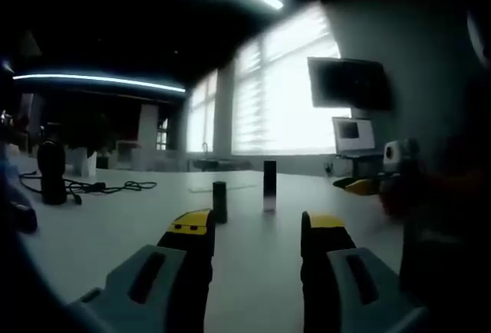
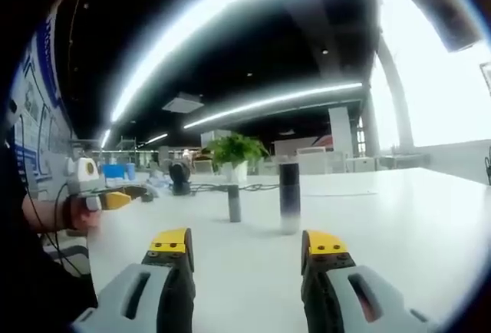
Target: Pick up cosmetic bottle twist off cap place on table pick up cap screw tight cap place on table
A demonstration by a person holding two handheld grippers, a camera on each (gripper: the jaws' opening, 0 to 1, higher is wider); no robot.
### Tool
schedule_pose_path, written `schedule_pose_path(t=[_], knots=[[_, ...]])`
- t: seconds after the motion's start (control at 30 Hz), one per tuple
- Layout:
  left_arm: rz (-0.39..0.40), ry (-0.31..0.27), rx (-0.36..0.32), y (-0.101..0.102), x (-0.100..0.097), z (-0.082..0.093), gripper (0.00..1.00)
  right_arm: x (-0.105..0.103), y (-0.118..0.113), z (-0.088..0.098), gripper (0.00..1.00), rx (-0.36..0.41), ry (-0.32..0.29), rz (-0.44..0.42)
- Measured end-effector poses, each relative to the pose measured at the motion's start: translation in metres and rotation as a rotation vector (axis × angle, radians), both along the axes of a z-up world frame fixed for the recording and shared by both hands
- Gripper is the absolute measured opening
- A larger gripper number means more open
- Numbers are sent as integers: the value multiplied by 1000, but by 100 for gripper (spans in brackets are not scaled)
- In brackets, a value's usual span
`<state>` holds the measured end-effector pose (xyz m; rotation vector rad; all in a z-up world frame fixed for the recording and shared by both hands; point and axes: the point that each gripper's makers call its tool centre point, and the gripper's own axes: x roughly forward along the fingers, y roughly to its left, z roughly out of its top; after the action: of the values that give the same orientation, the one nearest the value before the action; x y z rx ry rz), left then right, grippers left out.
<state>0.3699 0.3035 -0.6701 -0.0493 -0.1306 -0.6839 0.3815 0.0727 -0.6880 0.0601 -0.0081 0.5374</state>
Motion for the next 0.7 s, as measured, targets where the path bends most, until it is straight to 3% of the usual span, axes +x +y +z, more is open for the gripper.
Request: schedule_pose_path(t=[0.7], knots=[[2,-8,14,-1,0,-1,34,1,0,-1,49,-16,-12,1]])
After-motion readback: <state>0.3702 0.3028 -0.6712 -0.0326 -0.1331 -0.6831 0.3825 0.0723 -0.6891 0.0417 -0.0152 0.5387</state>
